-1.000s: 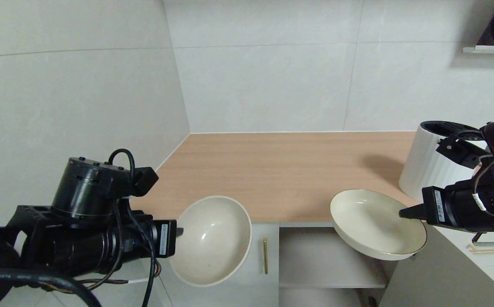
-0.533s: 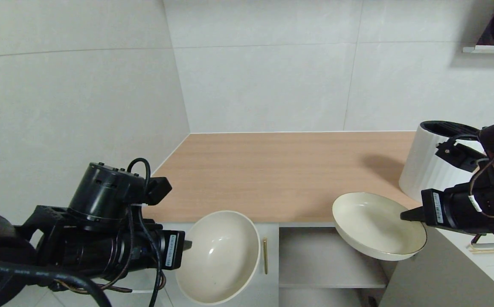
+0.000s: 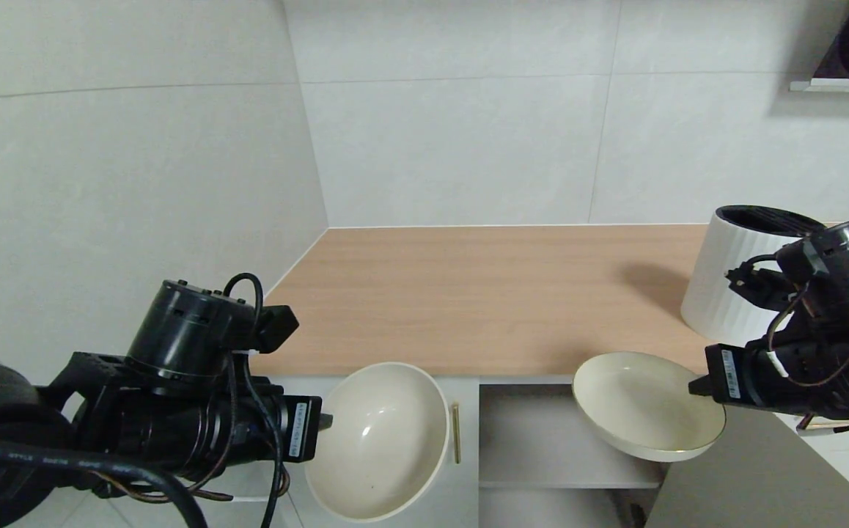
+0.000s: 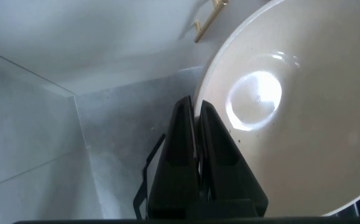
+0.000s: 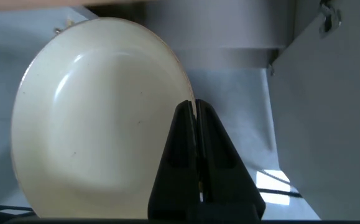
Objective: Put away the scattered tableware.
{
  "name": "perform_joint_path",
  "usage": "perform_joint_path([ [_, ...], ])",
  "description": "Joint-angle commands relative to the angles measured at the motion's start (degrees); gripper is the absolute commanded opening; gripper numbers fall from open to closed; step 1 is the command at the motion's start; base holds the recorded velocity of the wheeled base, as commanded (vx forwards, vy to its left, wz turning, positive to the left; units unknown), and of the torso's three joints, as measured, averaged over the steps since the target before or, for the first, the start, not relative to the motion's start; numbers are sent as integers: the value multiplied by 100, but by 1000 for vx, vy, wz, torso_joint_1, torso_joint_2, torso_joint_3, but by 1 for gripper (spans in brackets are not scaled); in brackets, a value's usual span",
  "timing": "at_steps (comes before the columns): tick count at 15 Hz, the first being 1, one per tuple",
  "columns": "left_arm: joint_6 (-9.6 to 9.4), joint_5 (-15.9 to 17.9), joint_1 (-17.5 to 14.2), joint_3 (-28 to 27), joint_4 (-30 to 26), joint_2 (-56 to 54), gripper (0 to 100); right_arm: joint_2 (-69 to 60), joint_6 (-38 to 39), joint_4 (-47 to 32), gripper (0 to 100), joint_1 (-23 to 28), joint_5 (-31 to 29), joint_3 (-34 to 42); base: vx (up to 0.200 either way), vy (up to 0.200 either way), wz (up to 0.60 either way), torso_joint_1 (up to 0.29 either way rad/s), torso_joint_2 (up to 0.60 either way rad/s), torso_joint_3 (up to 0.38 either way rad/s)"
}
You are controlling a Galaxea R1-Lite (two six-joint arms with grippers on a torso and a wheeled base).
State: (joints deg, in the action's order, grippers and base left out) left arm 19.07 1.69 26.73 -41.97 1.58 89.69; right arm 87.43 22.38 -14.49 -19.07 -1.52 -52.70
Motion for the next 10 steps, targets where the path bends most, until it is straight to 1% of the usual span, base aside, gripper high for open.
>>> perform_joint_path([
  [1,1,-2,-2,5,9,23,0,204,3,-1,0,-18,-6,14,0,0,0,0,0,0],
  [6,1,-2,-2,5,9,23,0,318,3,-1,0,-124,-15,76,0,0,0,-10,23,16],
  [10,1,-2,-2,5,9,23,0,301,-15,-1,0,-194,-15,146,0,0,0,-174,408,218],
])
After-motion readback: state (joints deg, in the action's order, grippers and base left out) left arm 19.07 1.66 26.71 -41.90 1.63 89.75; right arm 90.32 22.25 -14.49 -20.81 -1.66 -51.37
